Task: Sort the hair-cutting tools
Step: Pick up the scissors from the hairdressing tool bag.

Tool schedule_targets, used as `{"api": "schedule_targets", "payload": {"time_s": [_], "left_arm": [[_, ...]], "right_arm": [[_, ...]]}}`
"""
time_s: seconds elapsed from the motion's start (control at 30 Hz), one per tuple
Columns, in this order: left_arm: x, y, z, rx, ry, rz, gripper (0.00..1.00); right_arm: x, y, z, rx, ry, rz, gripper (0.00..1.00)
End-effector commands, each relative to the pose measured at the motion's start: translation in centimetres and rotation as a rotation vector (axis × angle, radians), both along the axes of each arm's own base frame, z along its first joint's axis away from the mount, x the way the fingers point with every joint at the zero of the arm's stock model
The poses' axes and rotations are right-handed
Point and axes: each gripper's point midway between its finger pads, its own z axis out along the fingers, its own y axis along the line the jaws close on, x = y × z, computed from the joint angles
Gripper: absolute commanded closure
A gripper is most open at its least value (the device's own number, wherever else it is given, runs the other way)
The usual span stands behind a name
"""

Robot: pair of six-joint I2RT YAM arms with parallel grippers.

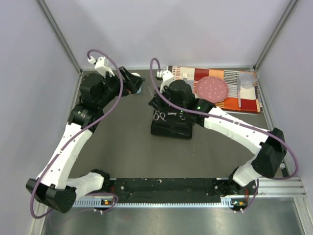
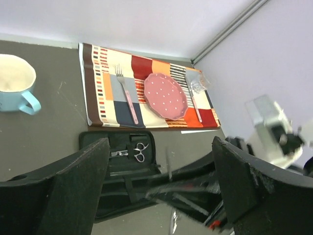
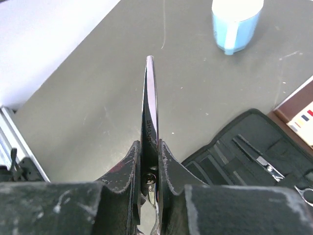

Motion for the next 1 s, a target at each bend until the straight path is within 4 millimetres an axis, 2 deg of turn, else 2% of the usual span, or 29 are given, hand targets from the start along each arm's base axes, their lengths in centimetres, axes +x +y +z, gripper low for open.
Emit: {"api": "schedule_targets", "payload": {"time_s": [0.0,0.03,0.07,0.1,0.2,0.23,0.27,0.3,0.33,0.37,0.47,0.53,0.67,0.77,0.83,0.9,0.97], "left_arm": [[-1.2,0.9,2.1,0.033,-0.140,-0.007,0.06],[-1.8,0.3,2.3,0.024,-0.167,-0.051,0.05],[-3.0,-1.2,0.7,0.024,-0.170,-0.165,0.04],[-4.0,-2.0,2.8,-0.017,-0.286,-0.226,0.02],[-6.1,-4.1,1.2,-0.109,-0.275,-0.388,0.01],[-6.7,-4.8,2.3,-0.145,-0.336,-0.425,0.01],[-7.3,-6.0,1.1,-0.174,-0.305,-0.475,0.01],[-7.6,-6.7,1.0,-0.184,-0.315,-0.495,0.01],[-8.0,-7.2,1.9,-0.201,-0.369,-0.507,0.01],[-8.6,-8.4,1.5,-0.201,-0.380,-0.540,0.01],[-8.7,-9.8,2.4,-0.200,-0.433,-0.556,0.01],[-8.3,-10.0,2.9,-0.196,-0.441,-0.552,0.01],[-8.3,-10.5,4.2,-0.211,-0.483,-0.567,0.01],[-7.5,-10.9,3.8,-0.214,-0.442,-0.555,0.01],[-7.1,-11.2,3.8,-0.221,-0.426,-0.550,0.12],[-6.5,-11.5,3.3,-0.216,-0.398,-0.545,0.29],[-6.0,-11.9,3.4,-0.205,-0.387,-0.543,0.40]], "right_arm": [[2.2,-4.2,7.2,0.200,-0.019,-0.209,1.00],[2.4,-4.9,8.0,0.227,-0.013,-0.249,1.00],[2.8,-5.8,8.7,0.245,-0.003,-0.299,1.00],[3.4,-7.1,10.0,0.302,0.007,-0.383,1.00],[3.9,-8.7,12.3,0.418,0.044,-0.500,1.00],[3.8,-9.0,13.1,0.457,0.053,-0.515,1.00],[3.7,-8.9,14.4,0.524,0.080,-0.527,1.00],[3.6,-8.9,15.1,0.556,0.090,-0.529,1.00],[3.6,-8.8,15.6,0.582,0.103,-0.528,1.00],[3.4,-8.5,16.8,0.628,0.121,-0.517,1.00],[3.1,-8.2,18.4,0.684,0.142,-0.498,1.00],[2.9,-8.1,19.1,0.699,0.141,-0.490,1.00],[2.8,-8.0,19.1,0.703,0.145,-0.483,1.00],[2.8,-7.7,19.2,0.710,0.150,-0.472,1.00],[2.8,-7.6,19.1,0.711,0.159,-0.471,1.00],[2.8,-7.6,19.1,0.721,0.164,-0.472,1.00],[2.8,-7.5,19.4,0.736,0.169,-0.470,1.00]]}}
